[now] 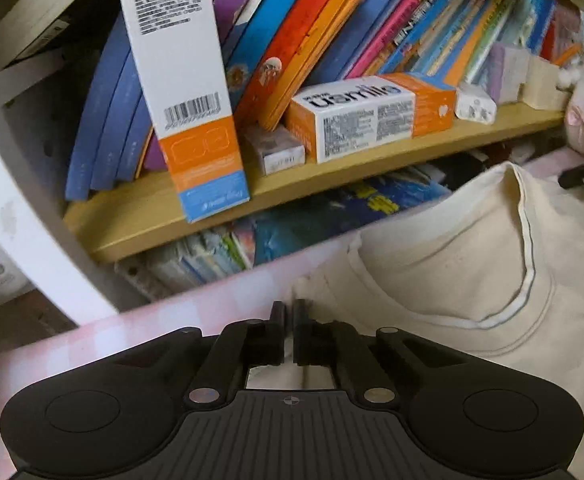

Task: Fold clothes
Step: 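Grasp the T-shirt with both grippers, lift and re-lay it flat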

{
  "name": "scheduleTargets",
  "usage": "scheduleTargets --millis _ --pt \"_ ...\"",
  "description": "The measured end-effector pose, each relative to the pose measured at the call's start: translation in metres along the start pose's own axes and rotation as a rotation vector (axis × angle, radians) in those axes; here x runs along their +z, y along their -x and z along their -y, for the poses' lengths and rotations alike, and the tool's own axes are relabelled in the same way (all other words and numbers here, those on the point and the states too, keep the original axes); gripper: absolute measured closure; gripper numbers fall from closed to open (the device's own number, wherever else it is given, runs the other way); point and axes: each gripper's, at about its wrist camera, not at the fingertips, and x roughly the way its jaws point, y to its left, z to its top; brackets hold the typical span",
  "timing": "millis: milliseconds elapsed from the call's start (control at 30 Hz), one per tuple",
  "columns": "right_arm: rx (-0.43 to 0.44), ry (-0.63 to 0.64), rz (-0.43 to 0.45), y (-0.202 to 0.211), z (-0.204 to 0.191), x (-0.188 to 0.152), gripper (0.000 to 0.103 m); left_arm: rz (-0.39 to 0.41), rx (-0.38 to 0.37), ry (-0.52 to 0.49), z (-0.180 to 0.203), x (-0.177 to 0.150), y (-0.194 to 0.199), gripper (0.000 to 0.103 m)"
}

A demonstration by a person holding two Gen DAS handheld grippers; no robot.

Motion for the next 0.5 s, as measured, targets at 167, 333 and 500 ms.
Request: scheduleTargets --millis 167,333,500 --pt "-0.067 -0.038 0.015 -0.007 0.007 0.005 0.102 0.0 0.025 -0.004 0.003 0.015 -0.013 0.101" --pt "-0.118 -0.046 0.032 -0.014 0.007 0.01 0.102 0.001 0.052 0.008 0.006 0.024 -0.02 0.1" --pt "-0.114 -0.05 0.03 -0.016 0.012 0.014 0.099 0.016 0.045 0.043 0.007 0.023 -0.006 0.09"
